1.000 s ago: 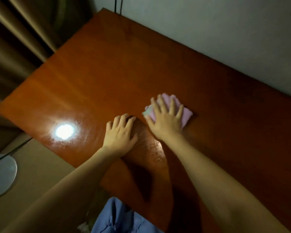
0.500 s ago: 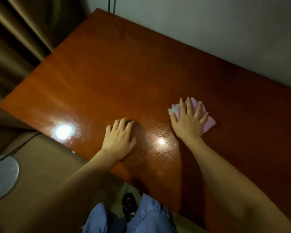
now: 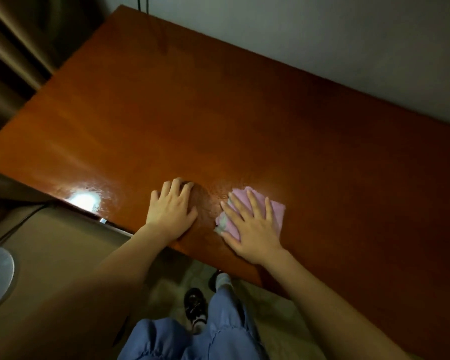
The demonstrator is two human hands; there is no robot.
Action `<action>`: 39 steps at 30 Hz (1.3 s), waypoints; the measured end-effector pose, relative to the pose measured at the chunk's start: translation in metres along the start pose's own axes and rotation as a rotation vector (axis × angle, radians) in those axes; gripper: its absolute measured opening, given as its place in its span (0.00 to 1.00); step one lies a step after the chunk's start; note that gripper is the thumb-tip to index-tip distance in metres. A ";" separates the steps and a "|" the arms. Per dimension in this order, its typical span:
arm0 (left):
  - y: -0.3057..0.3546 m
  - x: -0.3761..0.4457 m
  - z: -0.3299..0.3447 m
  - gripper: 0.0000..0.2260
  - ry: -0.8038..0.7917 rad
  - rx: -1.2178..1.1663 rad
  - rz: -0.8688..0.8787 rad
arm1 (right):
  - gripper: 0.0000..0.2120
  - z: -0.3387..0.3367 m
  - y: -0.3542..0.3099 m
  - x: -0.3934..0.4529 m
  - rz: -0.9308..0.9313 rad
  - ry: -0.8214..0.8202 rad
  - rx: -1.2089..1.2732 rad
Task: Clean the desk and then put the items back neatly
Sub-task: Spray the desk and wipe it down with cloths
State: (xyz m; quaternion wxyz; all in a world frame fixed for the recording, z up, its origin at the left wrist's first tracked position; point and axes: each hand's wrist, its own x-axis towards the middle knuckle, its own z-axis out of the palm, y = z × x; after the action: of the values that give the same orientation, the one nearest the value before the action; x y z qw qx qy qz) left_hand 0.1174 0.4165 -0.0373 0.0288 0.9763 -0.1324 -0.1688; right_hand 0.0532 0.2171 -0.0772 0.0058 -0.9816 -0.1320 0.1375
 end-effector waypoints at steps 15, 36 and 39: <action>-0.016 -0.038 0.017 0.26 0.024 -0.005 -0.029 | 0.31 0.000 -0.066 -0.007 0.016 0.013 0.104; 0.004 -0.025 0.009 0.26 -0.022 0.010 0.042 | 0.31 0.005 -0.060 -0.015 0.121 0.006 0.099; 0.023 -0.016 0.007 0.26 -0.009 0.030 0.077 | 0.28 0.017 -0.040 -0.050 0.051 -0.021 0.071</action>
State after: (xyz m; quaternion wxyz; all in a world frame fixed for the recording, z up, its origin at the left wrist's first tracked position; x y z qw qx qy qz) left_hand 0.0946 0.3986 -0.0368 0.0201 0.9700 -0.1725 -0.1701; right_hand -0.0081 0.2422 -0.0784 0.0358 -0.9824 -0.1020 0.1524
